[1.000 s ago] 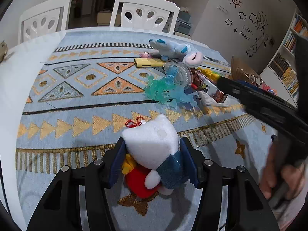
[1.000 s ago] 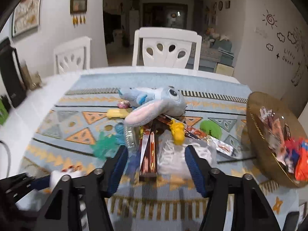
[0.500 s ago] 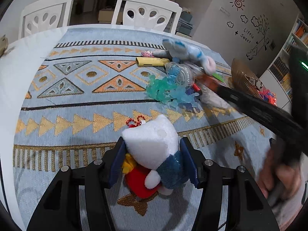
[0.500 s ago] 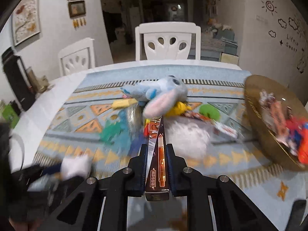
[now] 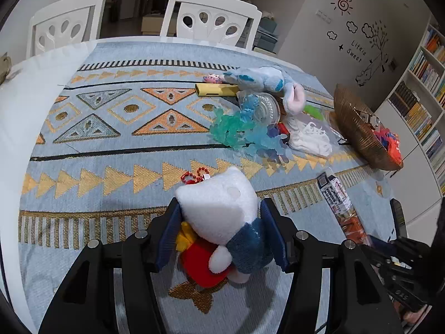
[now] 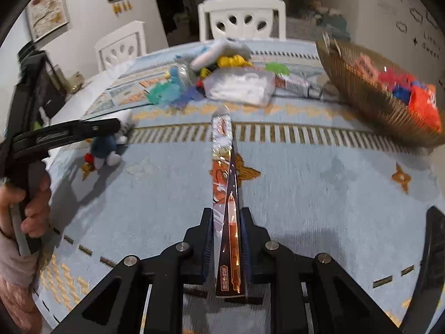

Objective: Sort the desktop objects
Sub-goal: 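Carry the plush figure and snack stick over the amber bowl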

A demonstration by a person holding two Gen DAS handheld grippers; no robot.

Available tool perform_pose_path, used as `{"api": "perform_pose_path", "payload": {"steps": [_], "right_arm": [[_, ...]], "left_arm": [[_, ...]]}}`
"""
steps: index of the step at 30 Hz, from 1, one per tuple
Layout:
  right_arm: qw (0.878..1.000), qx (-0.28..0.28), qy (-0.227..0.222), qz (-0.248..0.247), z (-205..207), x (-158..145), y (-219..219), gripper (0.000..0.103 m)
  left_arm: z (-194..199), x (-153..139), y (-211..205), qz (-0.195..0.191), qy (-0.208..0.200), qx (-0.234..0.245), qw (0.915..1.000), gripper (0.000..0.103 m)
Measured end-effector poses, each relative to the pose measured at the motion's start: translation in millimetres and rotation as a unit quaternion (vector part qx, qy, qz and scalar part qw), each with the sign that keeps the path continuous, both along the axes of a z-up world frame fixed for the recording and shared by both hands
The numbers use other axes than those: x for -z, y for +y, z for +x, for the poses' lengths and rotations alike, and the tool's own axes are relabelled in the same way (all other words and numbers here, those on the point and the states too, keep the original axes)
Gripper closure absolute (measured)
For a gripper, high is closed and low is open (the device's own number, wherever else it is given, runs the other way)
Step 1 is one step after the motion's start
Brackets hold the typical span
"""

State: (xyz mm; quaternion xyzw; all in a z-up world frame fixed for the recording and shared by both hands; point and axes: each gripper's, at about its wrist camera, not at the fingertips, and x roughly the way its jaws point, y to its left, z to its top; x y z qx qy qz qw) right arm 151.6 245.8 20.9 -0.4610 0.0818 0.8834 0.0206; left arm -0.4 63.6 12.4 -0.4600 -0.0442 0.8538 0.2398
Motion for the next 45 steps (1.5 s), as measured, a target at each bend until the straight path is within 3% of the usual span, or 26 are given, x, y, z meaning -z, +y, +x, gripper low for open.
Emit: {"api": "perform_pose_path", "payload": {"steps": [3, 9, 12, 24, 31, 38, 45], "right_arm": [[1.0, 0.002, -0.006, -0.024, -11, -3, 2, 0.075], [0.999, 0.004, 0.001, 0.041, -21, 0, -12, 0.075], [0.998, 0.007, 0.009, 0.064, -15, 1, -16, 0.086], [0.996, 0.052, 0.073, 0.008, 55, -52, 36, 0.086], [0.985, 0.115, 0.129, 0.011, 92, -101, 95, 0.086], [0.971, 0.165, 0.171, 0.037, 107, -147, 142, 0.086], [0.966, 0.192, 0.169, 0.033, 86, -163, 185, 0.086]], "left_arm": [[0, 0, 0, 0.0, 0.0, 0.0, 1.0, 0.048], [2, -1, 4, -0.014, 0.011, 0.004, 0.9998, 0.047], [6, -2, 9, -0.027, 0.025, 0.009, 0.9993, 0.047], [32, -18, 39, -0.04, 0.047, 0.076, 0.9952, 0.049], [49, -82, 69, -0.027, 0.09, 0.111, 0.9894, 0.049], [46, -145, 137, 0.01, 0.132, 0.148, 0.9801, 0.049], [25, -150, 211, 0.045, 0.124, 0.186, 0.9738, 0.049]]}}
